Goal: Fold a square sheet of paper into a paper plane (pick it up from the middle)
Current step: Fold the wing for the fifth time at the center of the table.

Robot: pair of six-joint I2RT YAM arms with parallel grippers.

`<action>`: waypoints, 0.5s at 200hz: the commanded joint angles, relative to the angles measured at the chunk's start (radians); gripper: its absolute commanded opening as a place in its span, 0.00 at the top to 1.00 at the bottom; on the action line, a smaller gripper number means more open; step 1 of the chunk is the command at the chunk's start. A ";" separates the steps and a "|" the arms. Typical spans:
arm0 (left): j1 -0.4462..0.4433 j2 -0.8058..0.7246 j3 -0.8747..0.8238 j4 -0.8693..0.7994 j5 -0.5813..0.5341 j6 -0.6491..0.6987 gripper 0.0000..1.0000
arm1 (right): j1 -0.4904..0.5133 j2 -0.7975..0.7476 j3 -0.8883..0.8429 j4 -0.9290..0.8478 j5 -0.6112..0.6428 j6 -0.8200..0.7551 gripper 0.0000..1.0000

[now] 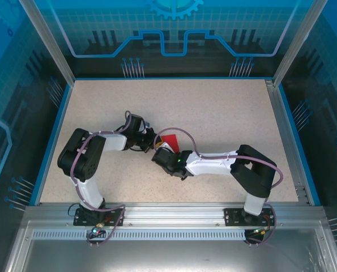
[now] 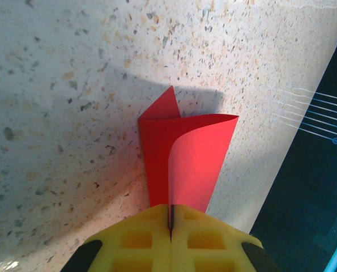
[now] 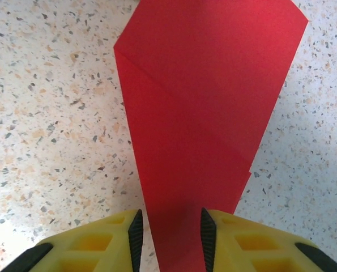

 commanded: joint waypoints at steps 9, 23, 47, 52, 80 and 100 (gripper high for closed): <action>-0.006 -0.033 0.016 -0.026 -0.005 0.034 0.95 | 0.017 0.032 0.033 -0.040 0.045 0.014 0.68; -0.006 -0.033 0.019 -0.030 -0.005 0.034 0.95 | 0.019 0.035 0.033 -0.042 0.046 0.018 0.69; -0.006 -0.033 0.018 -0.034 -0.005 0.038 0.95 | 0.020 0.033 0.032 -0.037 0.048 0.019 0.72; -0.007 -0.033 0.019 -0.035 -0.005 0.038 0.95 | 0.020 0.034 0.033 -0.038 0.051 0.020 0.74; -0.006 -0.035 0.014 -0.038 -0.007 0.040 0.95 | 0.020 0.033 0.033 -0.037 0.050 0.018 0.80; -0.007 -0.036 0.014 -0.042 -0.007 0.040 0.95 | 0.020 0.032 0.036 -0.035 0.048 0.016 0.83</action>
